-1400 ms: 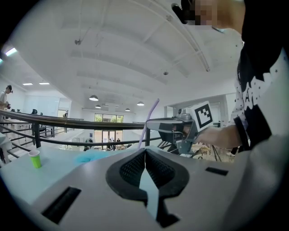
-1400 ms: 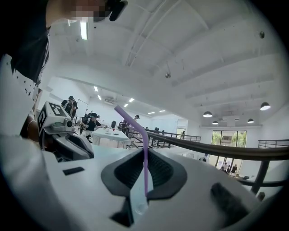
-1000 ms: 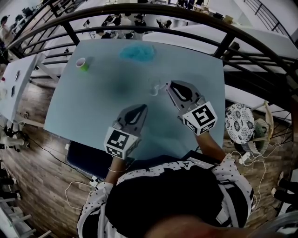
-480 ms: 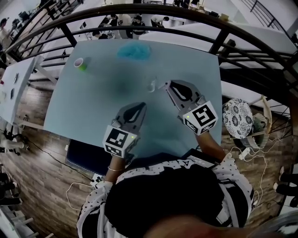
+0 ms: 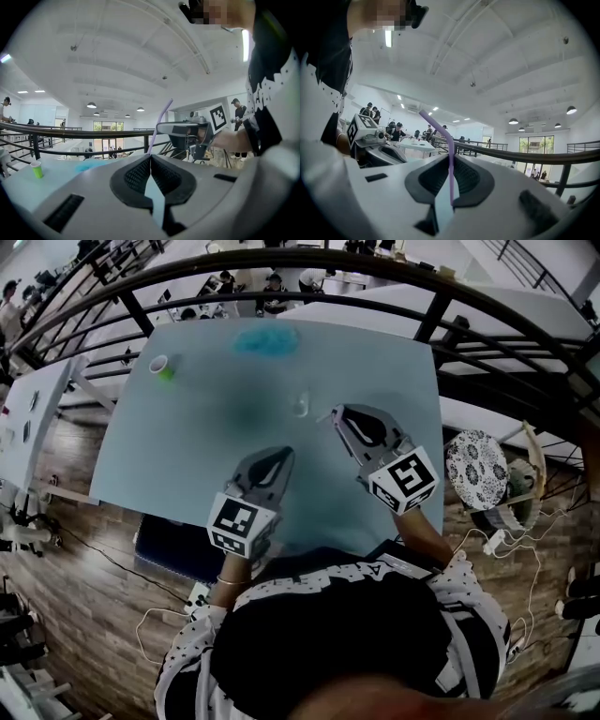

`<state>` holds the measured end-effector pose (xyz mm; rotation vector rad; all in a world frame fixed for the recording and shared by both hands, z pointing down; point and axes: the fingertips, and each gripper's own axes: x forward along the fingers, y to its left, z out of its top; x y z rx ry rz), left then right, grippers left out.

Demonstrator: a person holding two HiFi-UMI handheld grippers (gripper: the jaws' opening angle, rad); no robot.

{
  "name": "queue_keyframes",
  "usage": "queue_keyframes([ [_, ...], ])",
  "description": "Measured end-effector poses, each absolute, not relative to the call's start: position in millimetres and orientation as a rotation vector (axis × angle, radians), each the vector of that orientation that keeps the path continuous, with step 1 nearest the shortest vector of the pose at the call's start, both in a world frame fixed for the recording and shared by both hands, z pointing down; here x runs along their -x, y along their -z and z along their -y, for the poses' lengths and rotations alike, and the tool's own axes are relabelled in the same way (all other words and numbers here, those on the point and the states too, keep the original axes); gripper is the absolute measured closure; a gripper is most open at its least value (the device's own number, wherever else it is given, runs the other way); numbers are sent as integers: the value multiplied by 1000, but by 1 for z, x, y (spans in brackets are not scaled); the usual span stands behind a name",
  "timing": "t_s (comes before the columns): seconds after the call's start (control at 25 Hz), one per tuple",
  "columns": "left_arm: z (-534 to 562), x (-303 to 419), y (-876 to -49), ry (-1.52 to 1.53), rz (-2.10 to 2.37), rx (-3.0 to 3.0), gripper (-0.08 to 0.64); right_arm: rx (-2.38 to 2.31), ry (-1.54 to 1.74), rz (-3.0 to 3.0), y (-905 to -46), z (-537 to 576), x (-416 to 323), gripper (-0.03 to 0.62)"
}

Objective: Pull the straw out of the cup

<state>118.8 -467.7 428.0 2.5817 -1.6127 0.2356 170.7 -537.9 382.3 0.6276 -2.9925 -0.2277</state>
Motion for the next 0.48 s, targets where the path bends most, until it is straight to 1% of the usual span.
queue_keyframes([
  [0.48,424,-136,-423,-251,1619,-2596,549,-640,236,3005,-377,489,-193,548],
])
